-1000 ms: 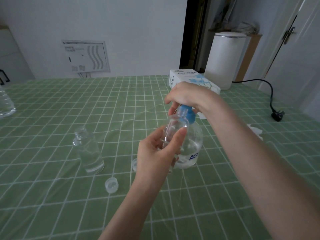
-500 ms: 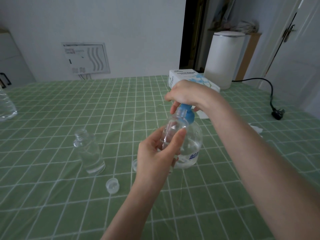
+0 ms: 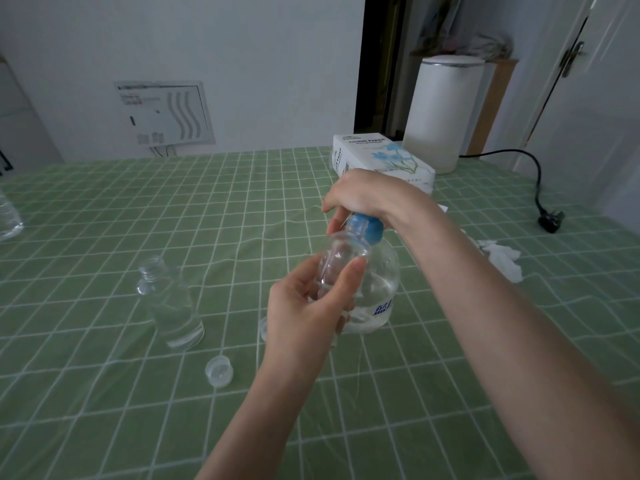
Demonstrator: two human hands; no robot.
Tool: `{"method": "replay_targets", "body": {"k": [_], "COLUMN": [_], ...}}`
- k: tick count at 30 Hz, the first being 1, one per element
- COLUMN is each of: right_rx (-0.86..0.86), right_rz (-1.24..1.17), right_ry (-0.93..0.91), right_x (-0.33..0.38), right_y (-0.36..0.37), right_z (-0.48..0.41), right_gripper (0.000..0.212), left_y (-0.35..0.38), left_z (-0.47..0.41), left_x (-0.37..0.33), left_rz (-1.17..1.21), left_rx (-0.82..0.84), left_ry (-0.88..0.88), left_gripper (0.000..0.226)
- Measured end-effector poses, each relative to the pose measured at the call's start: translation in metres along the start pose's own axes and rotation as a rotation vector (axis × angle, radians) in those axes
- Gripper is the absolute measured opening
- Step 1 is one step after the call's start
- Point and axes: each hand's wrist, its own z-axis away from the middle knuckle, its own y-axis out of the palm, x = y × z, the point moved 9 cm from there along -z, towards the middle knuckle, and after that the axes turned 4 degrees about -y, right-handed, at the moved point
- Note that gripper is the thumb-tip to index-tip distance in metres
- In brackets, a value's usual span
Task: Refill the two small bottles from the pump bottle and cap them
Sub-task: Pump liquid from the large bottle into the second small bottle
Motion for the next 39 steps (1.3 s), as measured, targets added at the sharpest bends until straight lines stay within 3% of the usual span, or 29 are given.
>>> {"method": "replay_targets", "body": {"k": [10,29,39], "right_rx": [-0.011,-0.081,-0.022], "right_rz": [0.121,0.093,0.061], "right_ry": [-0.011,-0.022,-0.005], "right_x": [0.013,0.011,0.003], "right_y": [-0.014,-0.017,-0.003], "right_z": [0.007,0.003,0.0], "right_gripper": [0.031,0.031,0.033], "left_y": [0.0,-0.002,-0.001], "left_z": [-0.001,-0.002,-0.001], "left_x": [-0.004,0.0,0.003], "left_rz": [0.017,0.006,0.005], "left_rx": [-0.005,-0.01,-0.011], "left_ry": [0.013,0.002,0.007], "left_gripper": [0.029,0.03,0.033]}}
